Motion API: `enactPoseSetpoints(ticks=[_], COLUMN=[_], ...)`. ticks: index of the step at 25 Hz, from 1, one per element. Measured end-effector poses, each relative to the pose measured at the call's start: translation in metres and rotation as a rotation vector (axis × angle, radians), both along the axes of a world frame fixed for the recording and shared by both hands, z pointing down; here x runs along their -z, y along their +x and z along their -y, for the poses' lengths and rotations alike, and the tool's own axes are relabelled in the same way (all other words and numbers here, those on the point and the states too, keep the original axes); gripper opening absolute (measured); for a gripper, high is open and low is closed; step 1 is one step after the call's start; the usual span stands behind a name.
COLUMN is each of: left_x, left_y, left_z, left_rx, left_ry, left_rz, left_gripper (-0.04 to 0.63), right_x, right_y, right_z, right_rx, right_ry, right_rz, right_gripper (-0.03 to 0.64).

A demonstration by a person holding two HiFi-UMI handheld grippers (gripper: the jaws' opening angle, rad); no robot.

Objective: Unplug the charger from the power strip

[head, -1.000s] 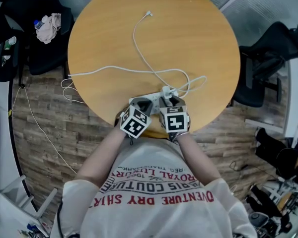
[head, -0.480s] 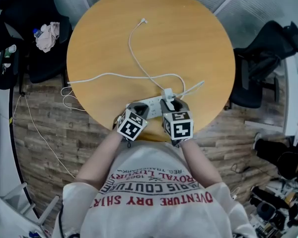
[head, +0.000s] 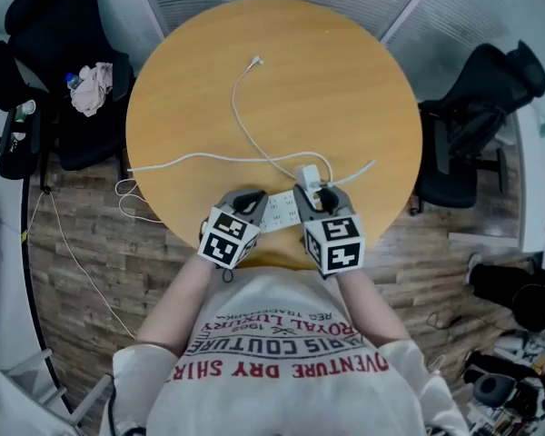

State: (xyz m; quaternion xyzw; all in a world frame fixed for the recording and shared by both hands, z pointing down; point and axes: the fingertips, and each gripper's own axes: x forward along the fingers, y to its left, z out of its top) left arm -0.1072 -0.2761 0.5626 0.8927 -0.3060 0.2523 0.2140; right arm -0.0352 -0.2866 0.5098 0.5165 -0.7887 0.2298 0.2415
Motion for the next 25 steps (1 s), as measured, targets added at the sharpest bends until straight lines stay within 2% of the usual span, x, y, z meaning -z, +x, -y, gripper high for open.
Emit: enactPoseSetpoints(ticks=[6, 11, 17, 20, 25], left_x=[0.075, 0.146, 0.209, 0.225, 0.222], left_y=[-0.010, -0.032, -0.059, -0.072, -0.091], left_z=[0.025, 0.040, 0.040, 0.039, 0.039], left_rx=[0.084, 0.163, 0.205, 0.244, 0.274], left_ry=[0.146, 0.324, 0.513, 0.554, 0.546], left_rz=[-0.092, -0.162, -0.218, -0.241, -0.237], left_gripper=[0.034, 0.034, 0.034, 0.034, 0.034], right_x=[0.042, 0.083, 0.114, 0.121, 0.132], right_y=[-0.001, -0.008, -0.019, -0.023, -0.033], right_z=[0.013, 0.022, 0.026, 0.025, 0.024], right_rx=[0.016, 0.046, 0.090, 0.112, 0.140], right_ry=[0.119, 0.265, 0.363, 0.390, 0.446], right_rz=[0.037, 0.050, 0.086, 0.093, 0.127], right_gripper=[0.152, 0.152, 0.152, 0.152, 0.152])
